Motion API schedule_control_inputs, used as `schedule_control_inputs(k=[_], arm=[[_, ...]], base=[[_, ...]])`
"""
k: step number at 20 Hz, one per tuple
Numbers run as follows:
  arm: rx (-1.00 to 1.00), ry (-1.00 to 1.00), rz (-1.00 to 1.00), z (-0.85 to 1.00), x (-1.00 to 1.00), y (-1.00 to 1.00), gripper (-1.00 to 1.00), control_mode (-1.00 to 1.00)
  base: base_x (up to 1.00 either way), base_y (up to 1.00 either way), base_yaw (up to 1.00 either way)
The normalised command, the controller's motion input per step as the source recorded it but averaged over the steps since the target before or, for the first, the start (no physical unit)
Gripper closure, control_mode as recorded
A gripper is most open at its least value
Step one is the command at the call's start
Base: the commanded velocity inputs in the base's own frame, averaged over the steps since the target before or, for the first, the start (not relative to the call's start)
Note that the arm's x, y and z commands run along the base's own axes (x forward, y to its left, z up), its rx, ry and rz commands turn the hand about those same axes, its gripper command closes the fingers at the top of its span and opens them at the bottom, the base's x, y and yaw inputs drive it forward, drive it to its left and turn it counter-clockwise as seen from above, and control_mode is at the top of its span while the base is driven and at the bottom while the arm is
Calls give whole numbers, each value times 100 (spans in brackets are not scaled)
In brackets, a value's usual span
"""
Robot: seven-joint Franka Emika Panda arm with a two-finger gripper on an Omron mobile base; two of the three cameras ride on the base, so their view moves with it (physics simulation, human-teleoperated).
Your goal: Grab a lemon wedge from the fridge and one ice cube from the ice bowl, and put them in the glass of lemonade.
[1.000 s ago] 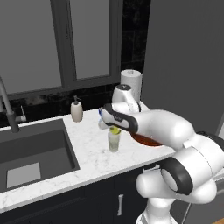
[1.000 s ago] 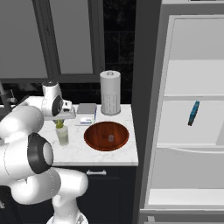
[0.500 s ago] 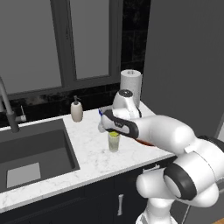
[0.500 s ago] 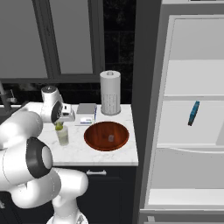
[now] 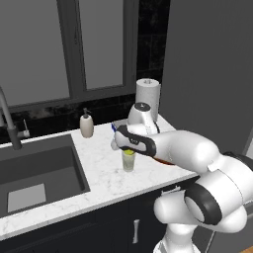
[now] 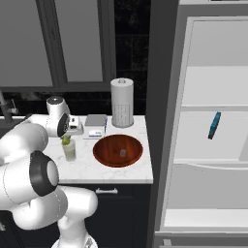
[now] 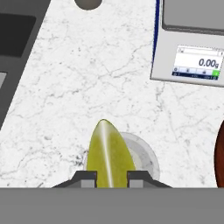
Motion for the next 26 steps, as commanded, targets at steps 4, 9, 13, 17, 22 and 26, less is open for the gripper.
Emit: schedule_control_inputs(k=[4, 9, 13, 17, 22, 26], arm=[[0, 0, 0, 0, 0, 0, 100, -100], [0, 0, 0, 0, 0, 0, -100, -100], [0, 0, 0, 0, 0, 0, -100, -100], [0, 0, 0, 0, 0, 0, -100, -100], [0, 0, 0, 0, 0, 0, -100, -100], [1, 0, 0, 2, 0, -5, -100, -100]], base=[[0, 0, 0], [0, 0, 0], [0, 0, 0], [0, 0, 0], [0, 0, 0], [0, 0, 0]])
